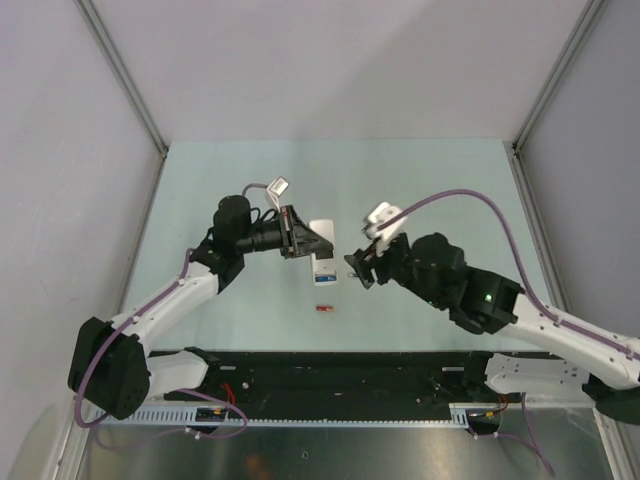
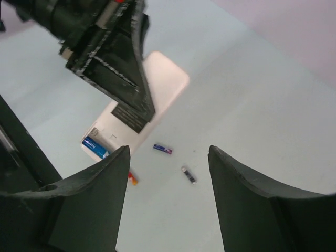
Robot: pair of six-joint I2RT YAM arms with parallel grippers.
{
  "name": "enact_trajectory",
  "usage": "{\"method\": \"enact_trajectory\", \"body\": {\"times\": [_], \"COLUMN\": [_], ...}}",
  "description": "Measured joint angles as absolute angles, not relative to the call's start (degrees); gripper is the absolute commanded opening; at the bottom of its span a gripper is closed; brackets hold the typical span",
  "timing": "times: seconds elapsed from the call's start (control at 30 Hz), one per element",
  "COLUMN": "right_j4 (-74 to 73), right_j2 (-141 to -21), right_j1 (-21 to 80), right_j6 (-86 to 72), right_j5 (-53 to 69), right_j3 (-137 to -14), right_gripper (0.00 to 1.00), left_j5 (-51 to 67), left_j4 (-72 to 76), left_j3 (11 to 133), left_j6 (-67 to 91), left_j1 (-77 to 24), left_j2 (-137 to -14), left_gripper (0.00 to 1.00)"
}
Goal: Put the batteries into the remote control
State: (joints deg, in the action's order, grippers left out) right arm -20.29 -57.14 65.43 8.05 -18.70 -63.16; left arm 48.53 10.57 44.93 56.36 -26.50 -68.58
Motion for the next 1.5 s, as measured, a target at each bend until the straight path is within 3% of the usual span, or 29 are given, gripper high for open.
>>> {"method": "enact_trajectory", "body": {"times": [0.23,0.67,1.03,1.5], "right_j4": [-10.79,2.48,16.99,26.5], "right_j2": [-48.49,-47.35,-54.89,-60.62], "right_j1": [58.35,48.31,47.37,47.03], "right_j6": [-14.52,-43.05,-51.51,-54.46], "right_j5": [-14.81,-1.96,11.66,16.43], "right_j3": [-52.62,-39.99,-37.08,-36.97], "right_gripper": [0.75,0.75,0.75,0.66], "left_j5": [42.3,24.01,19.64,19.64], "left_j4": [19.99,38.89,45.06,46.76], "left_j3": [39.9,29.1,27.53,27.53], "left_j6": [60.51,67.72,69.23,70.72], "left_j1": [-26.5,-29.23,-30.28,-30.79], "left_j2": [-66.28,-59.22,-59.16,-59.16], "left_gripper": [0.0,0.0,0.0,0.0]}}
